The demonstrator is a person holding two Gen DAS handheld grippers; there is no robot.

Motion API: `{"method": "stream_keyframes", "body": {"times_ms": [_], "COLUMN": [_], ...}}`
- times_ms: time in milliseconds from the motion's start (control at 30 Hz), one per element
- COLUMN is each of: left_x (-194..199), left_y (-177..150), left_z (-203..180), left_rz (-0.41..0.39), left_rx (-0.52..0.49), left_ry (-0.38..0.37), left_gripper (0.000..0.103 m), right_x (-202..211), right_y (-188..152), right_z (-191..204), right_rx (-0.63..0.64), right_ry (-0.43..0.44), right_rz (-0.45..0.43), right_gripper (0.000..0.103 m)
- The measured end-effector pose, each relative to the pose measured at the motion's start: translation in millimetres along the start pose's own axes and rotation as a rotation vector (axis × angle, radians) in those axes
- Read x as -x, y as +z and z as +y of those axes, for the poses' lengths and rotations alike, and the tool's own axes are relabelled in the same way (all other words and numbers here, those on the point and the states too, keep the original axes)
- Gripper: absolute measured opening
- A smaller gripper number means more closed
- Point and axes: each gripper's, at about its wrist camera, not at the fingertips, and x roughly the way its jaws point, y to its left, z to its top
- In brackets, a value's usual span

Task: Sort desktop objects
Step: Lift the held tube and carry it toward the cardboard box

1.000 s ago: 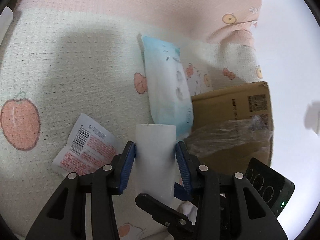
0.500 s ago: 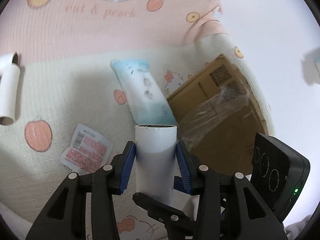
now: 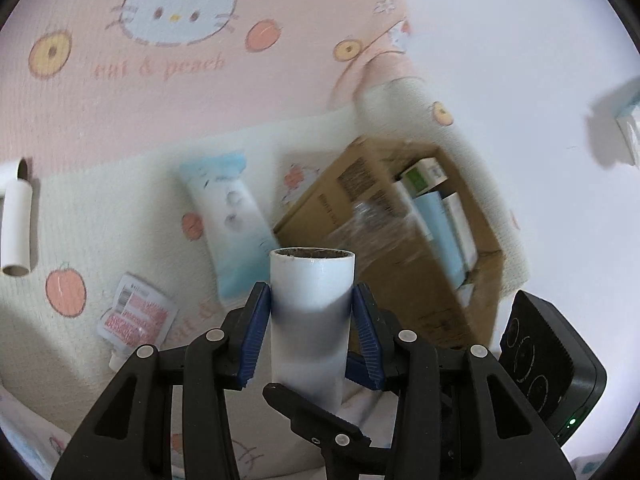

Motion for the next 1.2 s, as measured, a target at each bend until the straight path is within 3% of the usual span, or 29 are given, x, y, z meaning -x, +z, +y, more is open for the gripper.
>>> {"method": "stream_keyframes", "body": {"times_ms": [333, 600, 800, 1200], "left_x": [35.6, 43.7, 36.2, -6.9], "left_y": [32.2, 60.6, 84.0, 115.4], "left_z": [-57.5, -107.6, -122.1, -179.9], "left_rz": [-0.096, -0.165, -0.136, -0.072], "left_rx": [-0.083, -0.197, -0.152, -0.218], "left_ry": [-0.033, -0.044, -0.115, -0.164], "left_gripper": [0.047, 0.047, 0.047, 0.047], "right_x": [62.5, 105.9, 125.0, 141.0], "right_y": [27.1, 54.9, 73.5, 99.3], "right_z": [4.2, -7.6, -25.5, -82.7], "right_rx": [0.077, 0.109, 0.103, 0.081], "right_ry": [-0.053, -0.103, -0.105, -0.154], "right_rz": [-0.176, -0.260, -0.306, -0.294], "right_gripper": [0.043, 0.043, 0.043, 0.043]}}
